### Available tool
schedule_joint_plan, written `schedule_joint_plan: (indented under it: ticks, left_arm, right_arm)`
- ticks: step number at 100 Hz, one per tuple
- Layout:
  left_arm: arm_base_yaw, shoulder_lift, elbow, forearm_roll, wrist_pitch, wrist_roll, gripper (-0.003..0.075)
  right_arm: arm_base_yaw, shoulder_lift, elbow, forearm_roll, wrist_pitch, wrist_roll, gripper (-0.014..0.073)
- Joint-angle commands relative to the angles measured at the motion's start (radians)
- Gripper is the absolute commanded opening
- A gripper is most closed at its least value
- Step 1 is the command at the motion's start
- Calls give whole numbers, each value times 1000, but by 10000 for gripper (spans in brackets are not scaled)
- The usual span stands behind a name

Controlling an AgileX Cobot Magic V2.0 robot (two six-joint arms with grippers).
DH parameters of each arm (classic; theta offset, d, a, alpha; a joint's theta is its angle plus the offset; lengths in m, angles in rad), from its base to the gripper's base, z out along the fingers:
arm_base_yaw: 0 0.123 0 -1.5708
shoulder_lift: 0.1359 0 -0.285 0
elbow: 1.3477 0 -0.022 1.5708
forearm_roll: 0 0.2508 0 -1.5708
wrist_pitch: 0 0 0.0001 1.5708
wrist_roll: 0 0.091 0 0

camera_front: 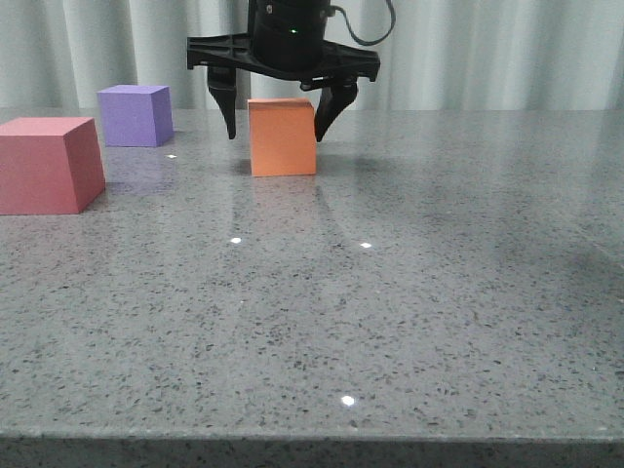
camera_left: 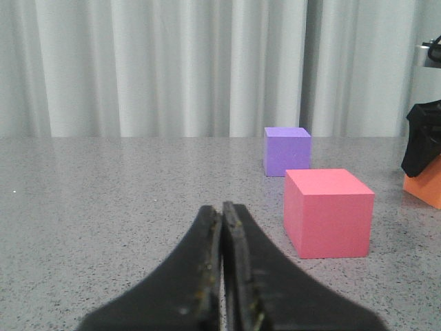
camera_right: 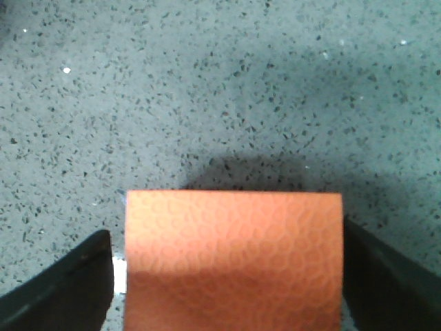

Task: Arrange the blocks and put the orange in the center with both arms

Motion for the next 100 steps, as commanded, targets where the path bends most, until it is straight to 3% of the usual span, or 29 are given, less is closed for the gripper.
schedule_joint_plan:
  ticks: [1, 34, 71, 100]
  left_arm:
    - [3, -37, 45, 0, -82, -3, -20]
    - [3, -37, 45, 0, -82, -3, -20]
    - [3, -37, 45, 0, -82, -3, -20]
    - [3, -37, 45, 0, -82, -3, -20]
  right_arm:
    - [-2, -78, -31, -19, -22, 0, 640]
    - [-2, -185, -32, -18, -14, -36, 635]
    - [-29, -301, -32, -16, 48, -251, 635]
    - [-132, -359, -28, 52, 123, -409, 635]
